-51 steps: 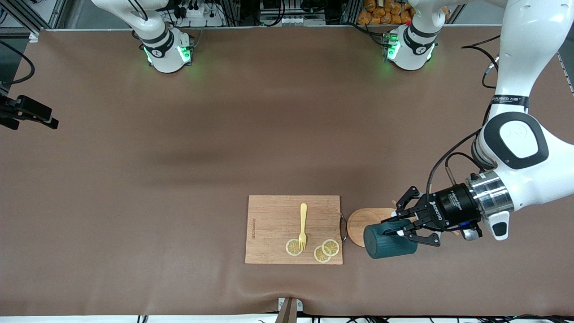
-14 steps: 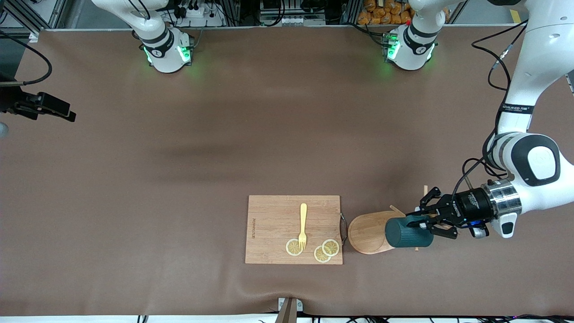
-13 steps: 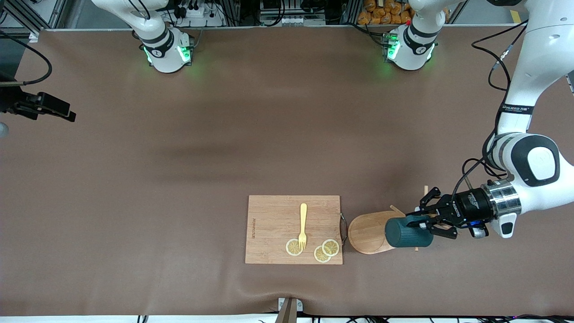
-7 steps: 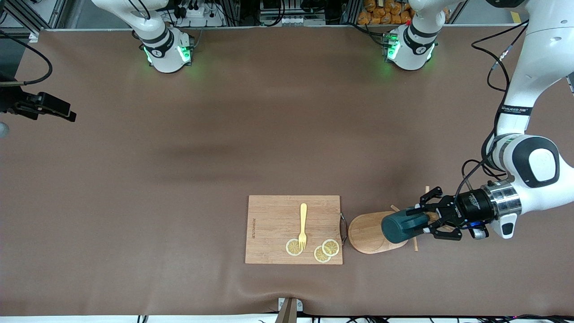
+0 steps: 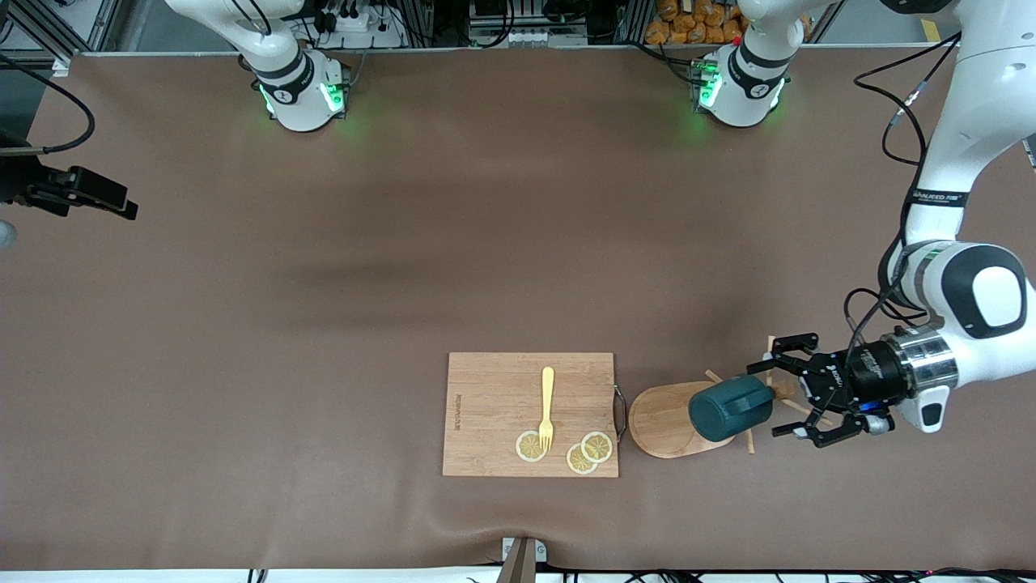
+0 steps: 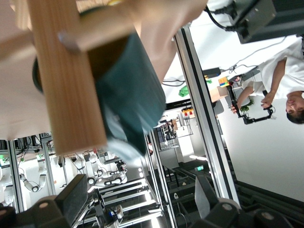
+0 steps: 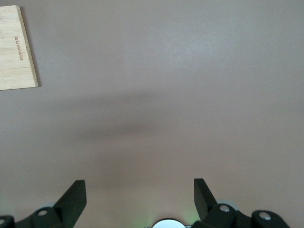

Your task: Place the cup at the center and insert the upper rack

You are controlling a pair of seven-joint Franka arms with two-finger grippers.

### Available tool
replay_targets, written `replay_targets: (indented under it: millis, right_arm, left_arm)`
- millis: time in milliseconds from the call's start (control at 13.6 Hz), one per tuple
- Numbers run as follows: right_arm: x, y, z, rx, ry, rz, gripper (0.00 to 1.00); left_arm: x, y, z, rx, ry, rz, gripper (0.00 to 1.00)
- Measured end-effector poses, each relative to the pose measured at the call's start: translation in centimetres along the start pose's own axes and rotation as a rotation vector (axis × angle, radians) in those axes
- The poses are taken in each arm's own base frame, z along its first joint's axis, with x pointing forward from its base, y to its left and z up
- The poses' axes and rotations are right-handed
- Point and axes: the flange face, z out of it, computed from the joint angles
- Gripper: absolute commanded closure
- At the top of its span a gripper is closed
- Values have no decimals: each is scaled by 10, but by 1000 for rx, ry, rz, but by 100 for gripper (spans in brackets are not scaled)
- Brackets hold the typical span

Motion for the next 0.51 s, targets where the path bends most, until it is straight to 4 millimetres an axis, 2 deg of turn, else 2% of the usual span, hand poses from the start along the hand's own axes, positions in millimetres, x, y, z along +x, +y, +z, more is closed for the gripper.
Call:
replay_targets:
  millis: [294,515]
  right_arm:
    - [0,0,0,0,0,0,0]
    - [0,0,0,0,0,0,0]
  left_arm:
    - [-64,13,-21,-25,16,60,0]
    - [-107,15,-34,-5,91,144,0]
